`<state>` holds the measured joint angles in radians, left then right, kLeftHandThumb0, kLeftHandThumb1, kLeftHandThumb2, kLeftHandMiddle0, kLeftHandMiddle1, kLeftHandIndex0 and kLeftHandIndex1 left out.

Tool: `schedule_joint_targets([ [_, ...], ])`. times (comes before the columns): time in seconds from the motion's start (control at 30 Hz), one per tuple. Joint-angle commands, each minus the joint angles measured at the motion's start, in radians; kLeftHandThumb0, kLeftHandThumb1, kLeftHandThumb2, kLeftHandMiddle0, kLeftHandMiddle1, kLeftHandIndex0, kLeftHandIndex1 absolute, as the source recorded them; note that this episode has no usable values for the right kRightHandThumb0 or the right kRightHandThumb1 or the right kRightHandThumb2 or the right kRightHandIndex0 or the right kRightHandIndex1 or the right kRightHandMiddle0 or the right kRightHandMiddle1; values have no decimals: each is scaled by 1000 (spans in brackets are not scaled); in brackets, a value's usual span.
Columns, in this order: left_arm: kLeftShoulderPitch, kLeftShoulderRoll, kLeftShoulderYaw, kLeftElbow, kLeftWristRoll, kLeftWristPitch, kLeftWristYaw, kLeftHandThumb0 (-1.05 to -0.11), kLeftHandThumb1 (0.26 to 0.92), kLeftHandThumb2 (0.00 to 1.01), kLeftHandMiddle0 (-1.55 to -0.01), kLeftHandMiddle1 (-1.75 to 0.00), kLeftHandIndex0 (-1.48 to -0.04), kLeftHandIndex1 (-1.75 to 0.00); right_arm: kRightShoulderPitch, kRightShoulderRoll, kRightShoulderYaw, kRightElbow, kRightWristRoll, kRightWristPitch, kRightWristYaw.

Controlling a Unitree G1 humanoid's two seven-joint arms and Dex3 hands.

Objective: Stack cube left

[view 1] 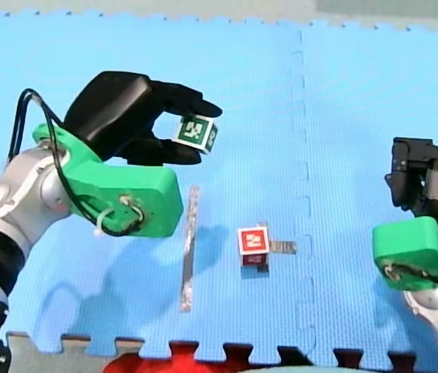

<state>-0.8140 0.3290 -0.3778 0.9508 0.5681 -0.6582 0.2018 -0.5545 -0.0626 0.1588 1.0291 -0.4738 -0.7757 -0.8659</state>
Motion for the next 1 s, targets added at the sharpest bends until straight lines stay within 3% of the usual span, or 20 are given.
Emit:
schedule_joint_targets([
  [0.0,-1,8,13,-22,-13,8,-17,-487,838,0,-848,-1746,-1254,-52,-2,-2,-2,3,3,-3,-3],
  [0.17,6,22,27,-75,-33,22,-86,-490,828,0,-857,-1746,-1278,-57,-3,0,-3,5,4,-4,-2],
  [0.43,11,27,45,-119,-150,49,-358,-488,821,0,-877,-1746,-1291,-56,-5,0,-4,6,5,-5,-2],
  [0.63,29,-17,76,-129,-254,90,-492,-478,821,0,-884,-1746,-1305,-57,-5,-1,-7,8,8,-4,-1],
  [0.97,36,-67,85,-119,-287,123,-563,-476,820,0,-895,-1746,-1305,-49,-8,-2,-7,2,3,7,-10],
])
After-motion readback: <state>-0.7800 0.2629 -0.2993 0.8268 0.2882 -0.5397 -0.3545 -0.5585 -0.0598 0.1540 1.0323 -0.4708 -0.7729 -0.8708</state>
